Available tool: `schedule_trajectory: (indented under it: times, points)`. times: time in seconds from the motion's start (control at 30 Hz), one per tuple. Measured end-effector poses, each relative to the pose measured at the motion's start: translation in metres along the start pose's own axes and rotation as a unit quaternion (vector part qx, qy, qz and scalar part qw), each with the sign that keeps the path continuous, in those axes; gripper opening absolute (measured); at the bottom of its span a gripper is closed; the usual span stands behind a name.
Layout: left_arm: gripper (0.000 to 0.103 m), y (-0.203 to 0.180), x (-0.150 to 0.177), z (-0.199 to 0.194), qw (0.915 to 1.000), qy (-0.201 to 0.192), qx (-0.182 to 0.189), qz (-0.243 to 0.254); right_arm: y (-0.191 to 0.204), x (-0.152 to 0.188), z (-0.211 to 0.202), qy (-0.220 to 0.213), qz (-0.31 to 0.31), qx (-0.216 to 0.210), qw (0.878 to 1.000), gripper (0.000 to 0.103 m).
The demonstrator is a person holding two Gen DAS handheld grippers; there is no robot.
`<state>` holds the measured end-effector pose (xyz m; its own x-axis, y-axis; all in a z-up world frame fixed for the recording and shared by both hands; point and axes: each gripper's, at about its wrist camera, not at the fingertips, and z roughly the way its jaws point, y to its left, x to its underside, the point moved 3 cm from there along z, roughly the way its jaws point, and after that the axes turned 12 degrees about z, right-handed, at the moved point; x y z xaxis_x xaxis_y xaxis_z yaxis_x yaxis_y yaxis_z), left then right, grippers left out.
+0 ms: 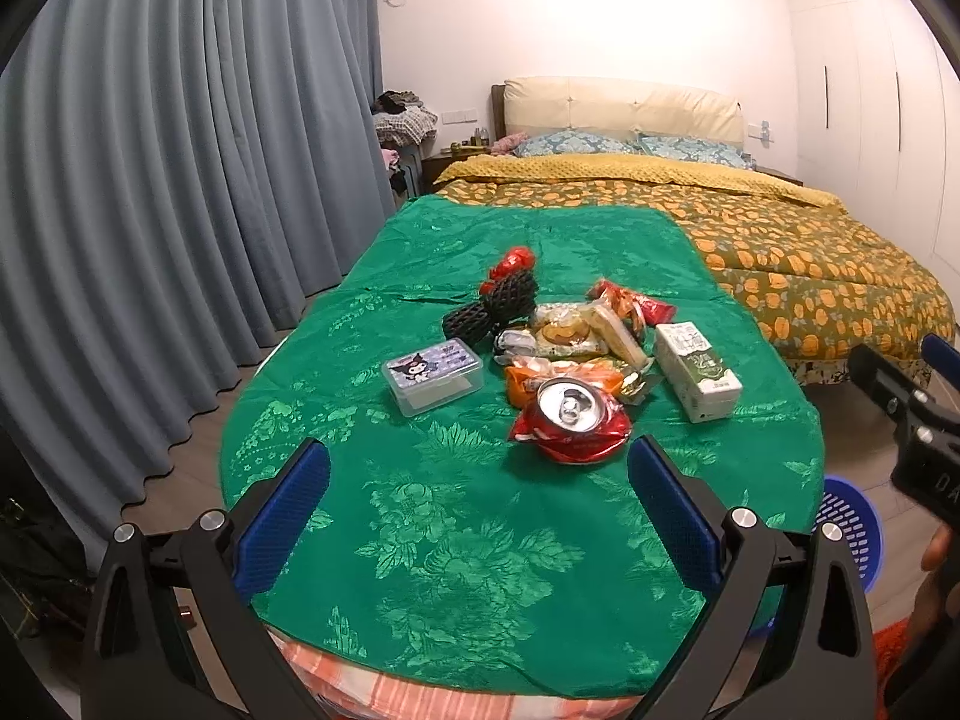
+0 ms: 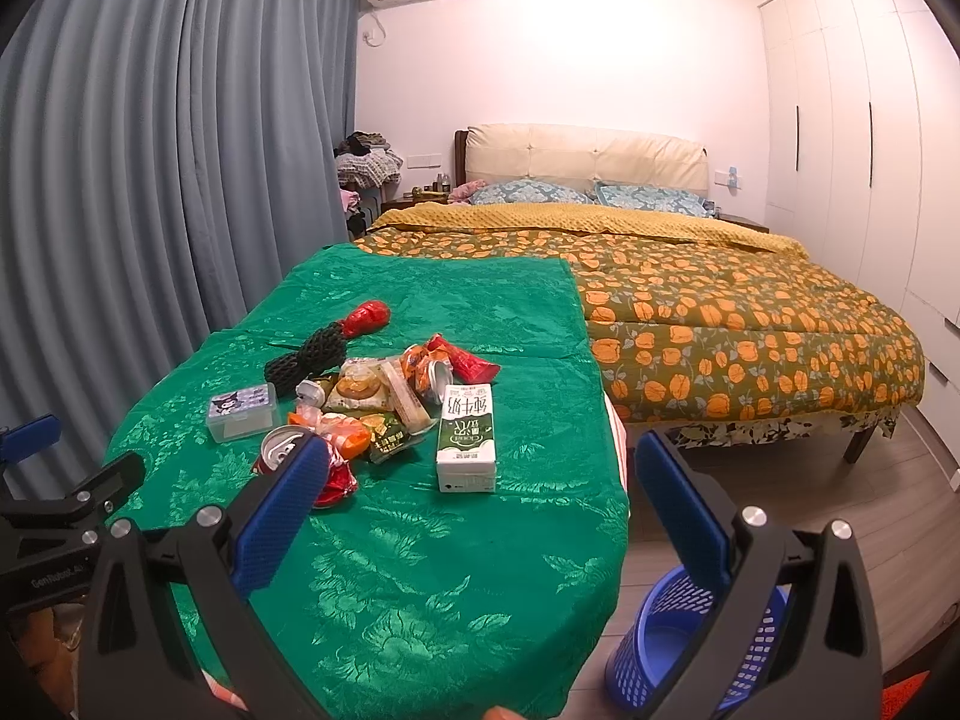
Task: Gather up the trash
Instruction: 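Grasp the red can with the left tool while the right tool grasps the milk carton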
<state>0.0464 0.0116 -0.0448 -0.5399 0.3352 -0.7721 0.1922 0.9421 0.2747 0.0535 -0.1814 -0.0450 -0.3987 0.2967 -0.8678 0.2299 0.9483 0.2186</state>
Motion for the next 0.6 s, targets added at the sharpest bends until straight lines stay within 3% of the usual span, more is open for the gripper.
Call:
schedule_trajectory:
  times: [0.1,0.23,0.6]
  points:
    - [0.098,0.006,0.007,0.011,0.9996,0.008,0.026,-0.005,-0.003,0.0,0.007,0.003,0.004,-0.001,1.0,0.099]
    - [0.098,0.014,0.021,0.036,0.9992,0.037,0.012,-0.008,-0.005,0.005,0.025,0.019,0.005,0.004,1.0,0.099]
    - [0.098,-0.028,0.019,0.094,0.9933,0.056,0.096,0.032,-0.014,0.021,0.077,0.062,0.0,0.028,0.998,0.099]
